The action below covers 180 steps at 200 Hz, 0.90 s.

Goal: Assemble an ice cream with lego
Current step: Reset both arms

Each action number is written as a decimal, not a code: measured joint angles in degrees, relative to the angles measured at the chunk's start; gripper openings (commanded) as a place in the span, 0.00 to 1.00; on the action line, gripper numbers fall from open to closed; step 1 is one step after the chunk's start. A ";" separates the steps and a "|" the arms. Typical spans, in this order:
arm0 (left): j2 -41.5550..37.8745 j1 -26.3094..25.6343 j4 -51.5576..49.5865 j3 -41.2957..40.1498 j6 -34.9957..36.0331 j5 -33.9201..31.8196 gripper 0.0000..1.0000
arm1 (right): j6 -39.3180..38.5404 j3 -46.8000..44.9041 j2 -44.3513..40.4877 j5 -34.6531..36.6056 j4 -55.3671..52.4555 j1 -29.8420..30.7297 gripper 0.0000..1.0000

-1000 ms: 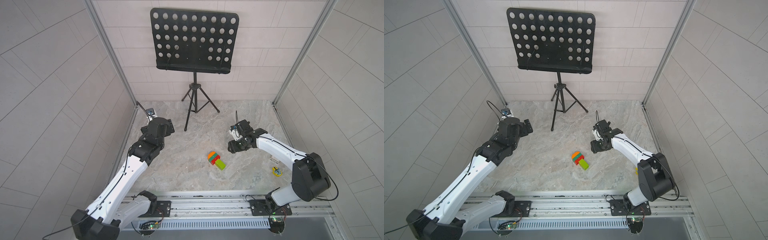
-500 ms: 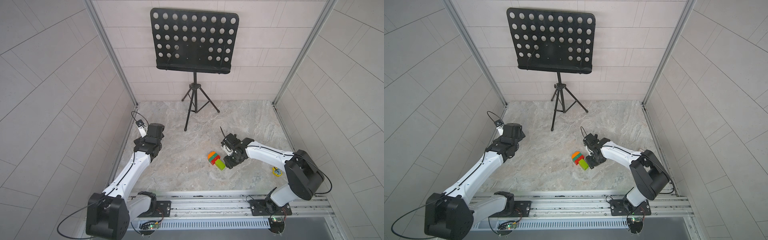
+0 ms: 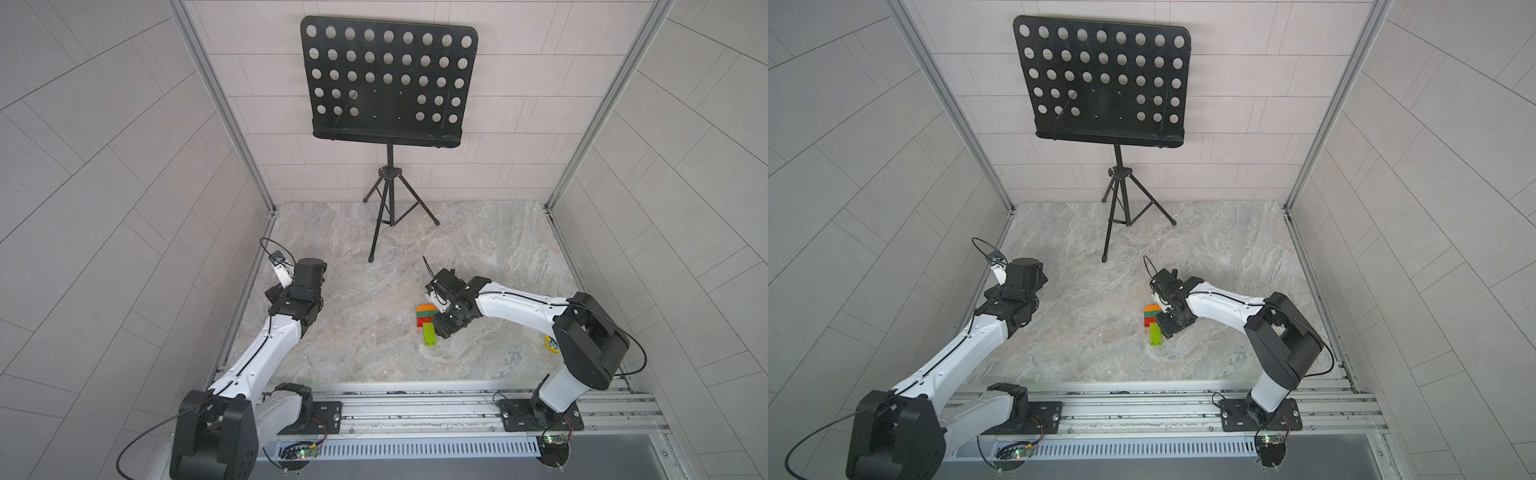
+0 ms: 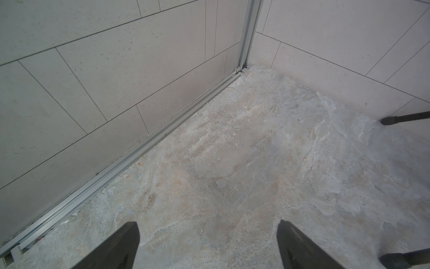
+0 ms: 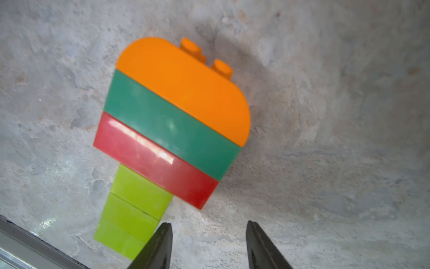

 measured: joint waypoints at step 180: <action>17.00 3.63 34.71 -9.57 24.41 10.58 1.00 | -5.44 -33.57 -13.92 21.55 62.86 -37.90 1.00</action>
